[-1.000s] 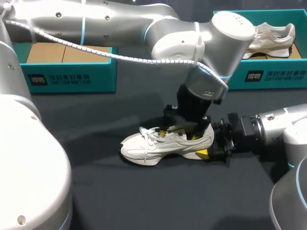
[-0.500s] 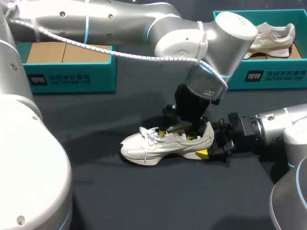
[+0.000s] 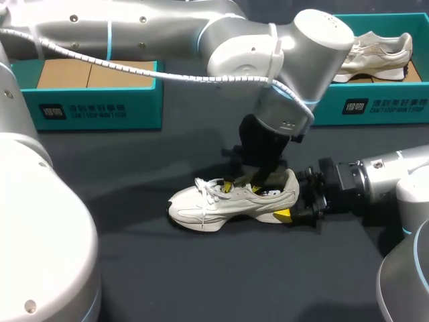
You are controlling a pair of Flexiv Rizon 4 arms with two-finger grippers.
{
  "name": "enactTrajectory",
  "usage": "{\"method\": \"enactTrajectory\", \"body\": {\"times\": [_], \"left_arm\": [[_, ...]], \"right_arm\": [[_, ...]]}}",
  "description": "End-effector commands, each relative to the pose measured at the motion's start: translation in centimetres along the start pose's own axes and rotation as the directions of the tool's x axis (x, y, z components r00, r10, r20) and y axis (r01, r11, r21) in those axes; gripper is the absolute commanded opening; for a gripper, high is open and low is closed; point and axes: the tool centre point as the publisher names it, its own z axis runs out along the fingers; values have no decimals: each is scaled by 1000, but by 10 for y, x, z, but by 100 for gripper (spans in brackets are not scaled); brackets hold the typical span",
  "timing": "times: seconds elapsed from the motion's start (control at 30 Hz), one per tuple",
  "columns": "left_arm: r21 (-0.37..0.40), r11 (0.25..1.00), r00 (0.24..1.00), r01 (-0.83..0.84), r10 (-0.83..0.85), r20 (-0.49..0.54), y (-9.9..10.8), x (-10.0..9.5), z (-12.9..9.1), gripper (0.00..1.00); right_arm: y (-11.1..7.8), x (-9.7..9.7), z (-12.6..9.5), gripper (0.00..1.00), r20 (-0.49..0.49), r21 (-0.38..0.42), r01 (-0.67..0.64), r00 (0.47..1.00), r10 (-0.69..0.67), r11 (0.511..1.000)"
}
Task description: Take the shoe out of the shoebox, open the shoe tongue, remove and reinsert the insole, then place the shoe into the shoebox
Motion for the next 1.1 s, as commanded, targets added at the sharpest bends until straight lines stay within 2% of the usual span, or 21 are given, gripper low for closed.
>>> {"method": "enactTrajectory", "body": {"times": [0.03, 0.17, 0.3, 0.37, 0.5, 0.63, 0.8, 1.1], "left_arm": [[13, 1000, 999, 12, -12, -31, 5, -12, -3, 50], [3, 1000, 998, 18, -18, -53, 4, -14, -3, 48], [-1, 1000, 998, 12, -13, -67, 5, -14, -5, 42], [9, 1000, 996, 8, -8, -89, 7, -15, -7, 37], [31, 1000, 994, 3, 0, -106, 10, -17, -11, 35], [43, 999, 992, 14, -9, -126, 10, -20, -14, 24], [51, 998, 986, 30, -22, -163, 8, -28, -16, 0], [73, 996, 951, 45, -20, -310, 6, -52, -16, 0]], "right_arm": [[-1, 0, 0, 0, 1, 2, 0, 1000, 0, 1000], [-1, 0, 0, 0, 1, 2, 0, 1000, 0, 1000], [-1, 0, 0, 0, 1, 2, 0, 1000, 0, 1000], [-1, 0, 0, 0, 1, 2, 0, 1000, 0, 1000], [-1, 0, 0, 0, 1, 2, 0, 1000, 0, 1000], [-1, 0, 0, 0, 1, 2, 0, 1000, 0, 1000], [-1, 0, 0, 0, 1, 2, 0, 1000, 0, 1000], [-1, 0, 0, 0, 1, 2, 0, 1000, 0, 1000]]}}
